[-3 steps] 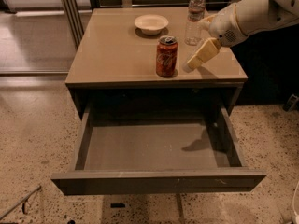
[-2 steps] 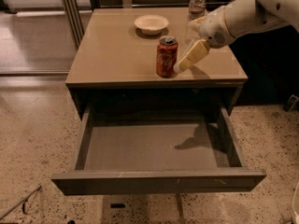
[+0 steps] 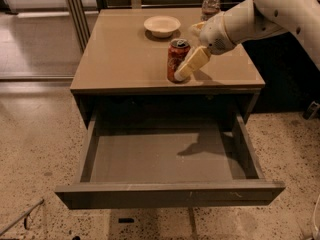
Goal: Place coke can into top drawer
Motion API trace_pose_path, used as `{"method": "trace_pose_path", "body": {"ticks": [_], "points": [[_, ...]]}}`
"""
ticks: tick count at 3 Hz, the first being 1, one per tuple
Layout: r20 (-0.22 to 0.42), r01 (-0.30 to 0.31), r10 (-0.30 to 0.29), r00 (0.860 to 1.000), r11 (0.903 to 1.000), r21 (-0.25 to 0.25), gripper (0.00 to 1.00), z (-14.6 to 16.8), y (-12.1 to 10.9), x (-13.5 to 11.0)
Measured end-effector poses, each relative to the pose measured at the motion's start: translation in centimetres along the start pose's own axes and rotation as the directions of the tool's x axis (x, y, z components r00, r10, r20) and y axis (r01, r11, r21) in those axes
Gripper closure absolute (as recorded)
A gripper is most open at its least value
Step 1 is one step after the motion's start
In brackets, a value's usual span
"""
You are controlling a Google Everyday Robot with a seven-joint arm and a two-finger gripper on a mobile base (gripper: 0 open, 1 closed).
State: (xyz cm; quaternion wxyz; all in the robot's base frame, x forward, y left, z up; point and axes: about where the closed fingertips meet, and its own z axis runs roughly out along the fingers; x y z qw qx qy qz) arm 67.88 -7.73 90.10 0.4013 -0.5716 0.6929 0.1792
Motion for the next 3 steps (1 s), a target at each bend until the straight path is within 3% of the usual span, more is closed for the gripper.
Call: {"method": "trace_pose_path", "body": {"ticks": [3], "points": [[0.022,-0.018,0.018,1.000,0.9998,0.010,0.00,3.1,-1.8,1.6]]}}
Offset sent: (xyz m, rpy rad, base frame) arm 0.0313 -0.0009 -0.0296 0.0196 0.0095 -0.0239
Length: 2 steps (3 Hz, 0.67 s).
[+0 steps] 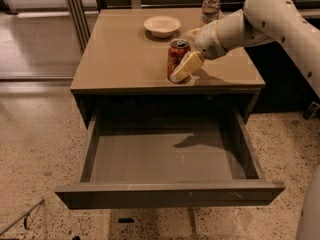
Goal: Place coke can into top drawer
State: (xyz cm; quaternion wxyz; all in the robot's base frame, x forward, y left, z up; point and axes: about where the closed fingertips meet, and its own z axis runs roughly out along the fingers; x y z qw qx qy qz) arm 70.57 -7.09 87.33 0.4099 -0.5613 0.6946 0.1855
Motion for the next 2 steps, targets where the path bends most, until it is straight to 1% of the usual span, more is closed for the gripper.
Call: {"method": "trace_pose_path", "body": {"ticks": [1,2], "points": [[0.000,0.000,0.000,1.000,1.0000,0.000,0.19,0.01,0.00,0.00],[0.000,0.000,0.000,1.000,1.0000,0.000,0.42,0.01,0.00,-0.01]]}}
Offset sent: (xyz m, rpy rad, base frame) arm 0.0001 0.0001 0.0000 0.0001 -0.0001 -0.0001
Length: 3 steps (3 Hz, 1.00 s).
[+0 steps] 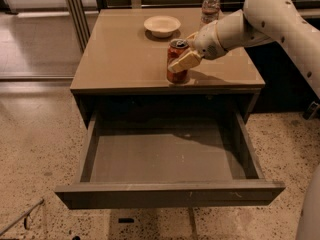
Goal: Place coke can into top drawer
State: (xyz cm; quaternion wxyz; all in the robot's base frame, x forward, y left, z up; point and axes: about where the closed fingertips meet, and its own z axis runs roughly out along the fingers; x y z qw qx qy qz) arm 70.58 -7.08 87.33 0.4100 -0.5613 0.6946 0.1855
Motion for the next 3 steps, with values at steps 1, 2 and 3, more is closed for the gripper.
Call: {"method": "trace_pose_path", "body": {"ticks": [1,2,3], "points": [[0.000,0.000,0.000,1.000,1.0000,0.000,0.66,0.0,0.0,0.0],[0.009,0.055,-0.054,0.998,0.9958,-0.073,0.89,-0.4,1.6,-1.1],[0.030,0.114,-0.110,0.993,0.9782,-0.174,1.00,-2.4,4.8,-3.0]]}}
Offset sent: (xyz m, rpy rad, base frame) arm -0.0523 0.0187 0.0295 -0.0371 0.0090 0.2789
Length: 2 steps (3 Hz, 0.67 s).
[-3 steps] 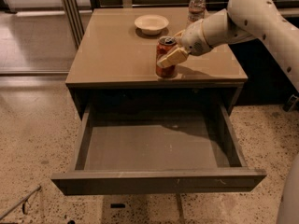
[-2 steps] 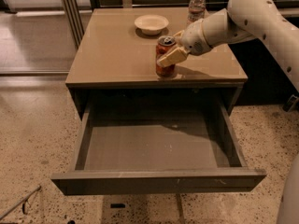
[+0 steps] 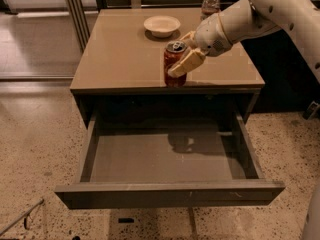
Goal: Place coke can into top drawer
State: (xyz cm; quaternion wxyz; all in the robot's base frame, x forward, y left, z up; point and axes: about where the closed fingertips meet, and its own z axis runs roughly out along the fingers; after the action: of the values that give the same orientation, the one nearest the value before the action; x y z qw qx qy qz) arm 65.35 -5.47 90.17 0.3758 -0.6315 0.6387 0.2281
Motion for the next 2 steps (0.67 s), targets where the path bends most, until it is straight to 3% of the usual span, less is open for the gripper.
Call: {"method": "trace_pose_path", "body": {"ticks": [1,2], "points": [[0.010,-0.009,0.010,1.000,0.9963,-0.086,1.00,-2.01,3.55,-2.09],[0.008,-0.009,0.009,1.000,0.9950,-0.099,1.00,-1.98,3.90,-2.12]]}}
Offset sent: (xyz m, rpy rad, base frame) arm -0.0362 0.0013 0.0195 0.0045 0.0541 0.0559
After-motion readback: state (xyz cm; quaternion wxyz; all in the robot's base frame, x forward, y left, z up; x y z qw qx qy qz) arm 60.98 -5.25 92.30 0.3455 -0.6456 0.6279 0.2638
